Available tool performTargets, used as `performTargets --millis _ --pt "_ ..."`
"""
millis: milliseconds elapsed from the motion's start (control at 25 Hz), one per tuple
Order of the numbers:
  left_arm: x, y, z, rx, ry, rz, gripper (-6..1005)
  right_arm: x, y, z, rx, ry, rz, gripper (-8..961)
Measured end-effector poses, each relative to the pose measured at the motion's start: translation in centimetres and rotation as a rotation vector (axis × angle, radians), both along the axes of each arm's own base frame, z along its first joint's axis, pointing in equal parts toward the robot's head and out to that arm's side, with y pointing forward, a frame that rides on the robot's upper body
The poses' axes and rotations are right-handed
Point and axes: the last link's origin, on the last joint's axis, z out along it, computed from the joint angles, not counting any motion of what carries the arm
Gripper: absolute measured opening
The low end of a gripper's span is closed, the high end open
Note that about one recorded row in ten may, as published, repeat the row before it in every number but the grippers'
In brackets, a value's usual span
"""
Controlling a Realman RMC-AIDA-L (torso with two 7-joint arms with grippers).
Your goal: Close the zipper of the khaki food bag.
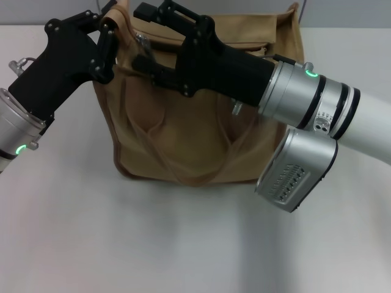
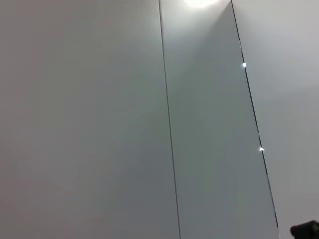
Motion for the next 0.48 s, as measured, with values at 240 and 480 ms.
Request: performTargets --millis 240,480 --pt "-0.01 -0.12 0.01 -0.001 -0.004 -0.002 99 0.34 0.31 0.11 0.007 -0.001 -0.027 803" --pt "0.0 -0.15 0.03 -0.001 -0.006 -0.004 102 0.69 0.74 0.52 -0.022 0.053 -0.104 802"
